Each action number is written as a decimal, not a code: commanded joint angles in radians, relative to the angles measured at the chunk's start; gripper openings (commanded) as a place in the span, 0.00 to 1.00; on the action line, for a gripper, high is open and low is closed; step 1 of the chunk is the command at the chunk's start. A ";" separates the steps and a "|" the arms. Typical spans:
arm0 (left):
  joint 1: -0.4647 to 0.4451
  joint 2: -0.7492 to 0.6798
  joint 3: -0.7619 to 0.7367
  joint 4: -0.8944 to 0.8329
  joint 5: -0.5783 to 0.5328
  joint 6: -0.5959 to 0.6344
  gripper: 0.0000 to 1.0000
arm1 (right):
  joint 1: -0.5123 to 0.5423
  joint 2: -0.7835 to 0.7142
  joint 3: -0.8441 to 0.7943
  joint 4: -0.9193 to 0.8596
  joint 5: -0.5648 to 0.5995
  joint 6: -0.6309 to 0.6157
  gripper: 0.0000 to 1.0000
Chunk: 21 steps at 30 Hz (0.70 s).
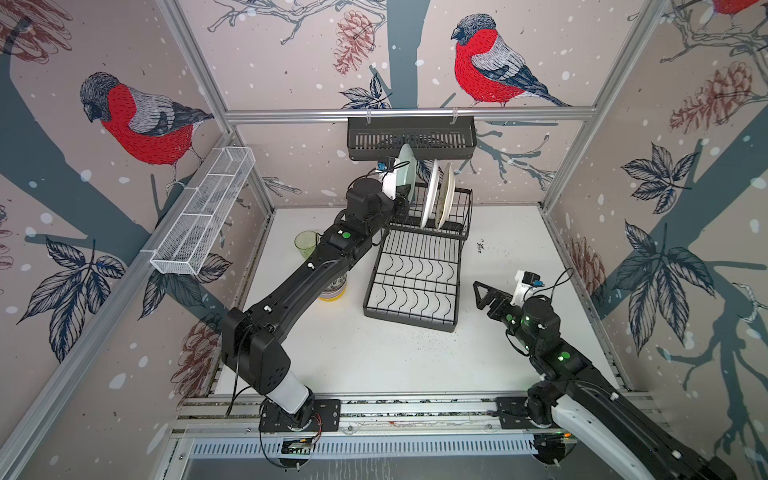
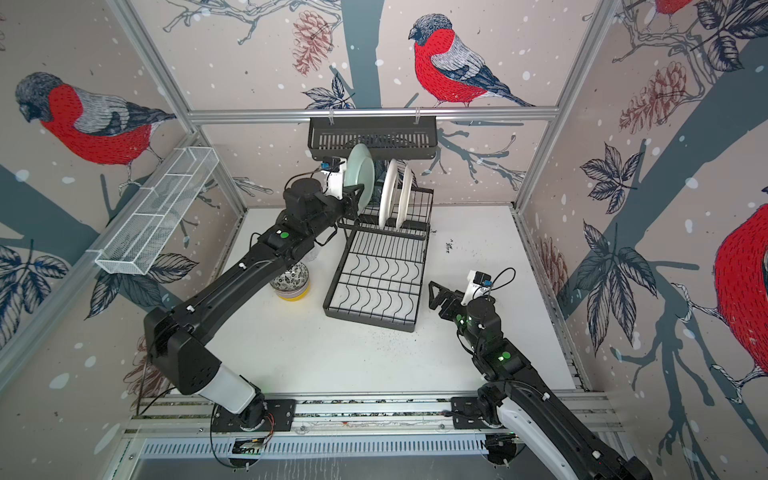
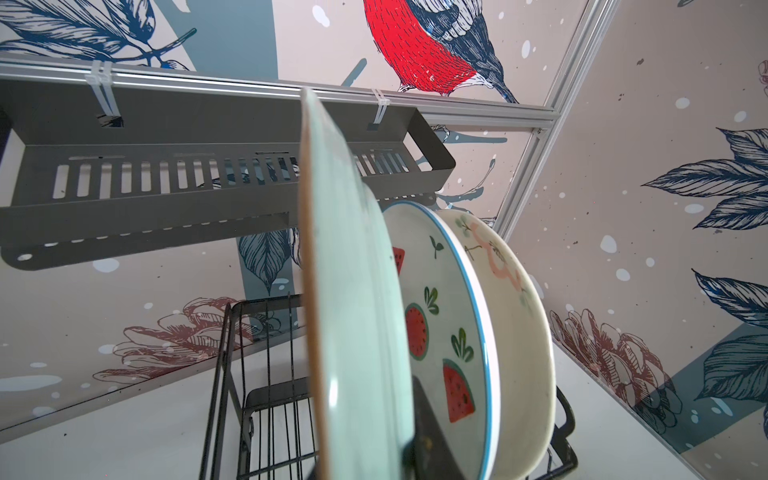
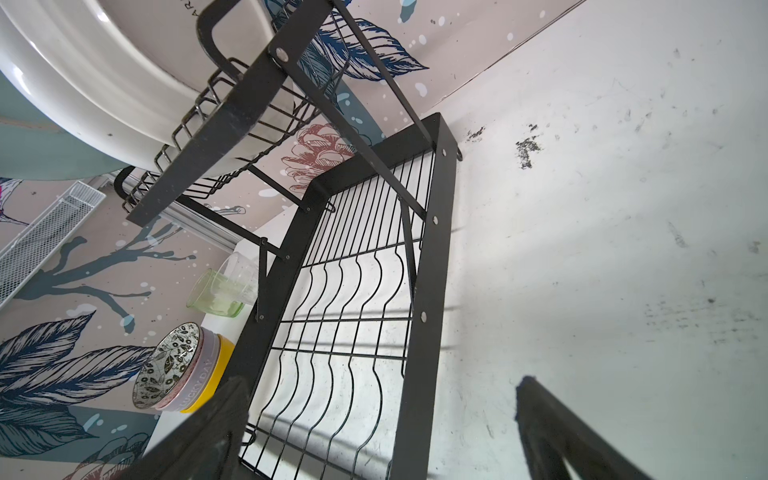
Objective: Unload the mixed dishes from the dish rack
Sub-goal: 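Lift the pale green plate up out of the rack with the left gripper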
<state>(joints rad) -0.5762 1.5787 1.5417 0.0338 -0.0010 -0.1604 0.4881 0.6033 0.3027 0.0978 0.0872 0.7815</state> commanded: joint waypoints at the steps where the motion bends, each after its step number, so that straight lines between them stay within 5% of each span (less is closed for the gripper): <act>1: -0.003 -0.033 -0.009 0.105 -0.008 0.010 0.00 | -0.002 -0.001 0.012 -0.006 0.012 -0.004 1.00; 21: -0.044 -0.261 -0.213 0.147 -0.052 -0.035 0.00 | -0.004 0.006 0.033 -0.027 0.001 0.025 1.00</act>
<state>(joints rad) -0.6151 1.3510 1.3426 0.0414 -0.0307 -0.1871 0.4839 0.6090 0.3279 0.0647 0.0868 0.7906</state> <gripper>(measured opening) 0.178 0.996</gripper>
